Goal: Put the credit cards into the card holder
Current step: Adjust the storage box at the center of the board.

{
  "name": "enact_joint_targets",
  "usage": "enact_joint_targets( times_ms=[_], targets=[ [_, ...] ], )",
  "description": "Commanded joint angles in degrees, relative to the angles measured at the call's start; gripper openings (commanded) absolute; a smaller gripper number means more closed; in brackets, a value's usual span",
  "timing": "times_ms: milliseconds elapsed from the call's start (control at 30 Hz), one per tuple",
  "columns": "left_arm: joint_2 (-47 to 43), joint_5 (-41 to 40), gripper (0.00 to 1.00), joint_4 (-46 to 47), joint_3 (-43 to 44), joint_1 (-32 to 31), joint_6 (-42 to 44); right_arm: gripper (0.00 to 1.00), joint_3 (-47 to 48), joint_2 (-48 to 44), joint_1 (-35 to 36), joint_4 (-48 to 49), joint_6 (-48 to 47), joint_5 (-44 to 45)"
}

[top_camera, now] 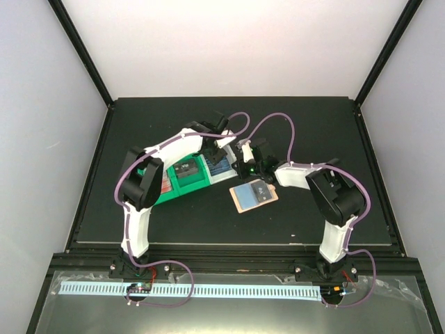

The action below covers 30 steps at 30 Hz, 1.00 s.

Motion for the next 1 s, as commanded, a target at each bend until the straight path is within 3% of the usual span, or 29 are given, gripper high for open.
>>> enact_joint_targets(
  times_ms=[0,333,500,600,667,833,967],
  targets=[
    [4.5,-2.8,0.60,3.1,1.6,-0.6,2.9,0.13,0.7,2.4,-1.2,-0.6,5.1,-1.5],
    [6.9,-6.8,0.49,8.7,1.6,-0.5,6.1,0.12,0.6,3.2,-1.6,-0.3,6.4,-3.2],
    [6.1,-6.0,0.48,9.0,1.8,-0.1,7.1,0.12,0.8,3.0,-2.1,-0.8,6.9,-3.2],
    [4.3,-2.1,0.50,8.5,2.1,0.2,6.0,0.22,1.1,2.2,-2.2,-1.1,7.4,-4.3],
    [2.9,0.3,0.53,7.9,2.2,0.4,5.0,0.36,1.2,1.1,-2.3,-1.5,9.1,-4.9],
    [0.1,2.0,0.57,7.7,2.5,0.3,5.0,0.59,1.9,-3.7,-2.2,-6.9,20.3,-0.6],
    [-0.8,1.4,0.58,6.9,3.4,0.8,5.2,0.66,3.8,-3.4,-1.4,-13.0,32.3,1.6]
  ],
)
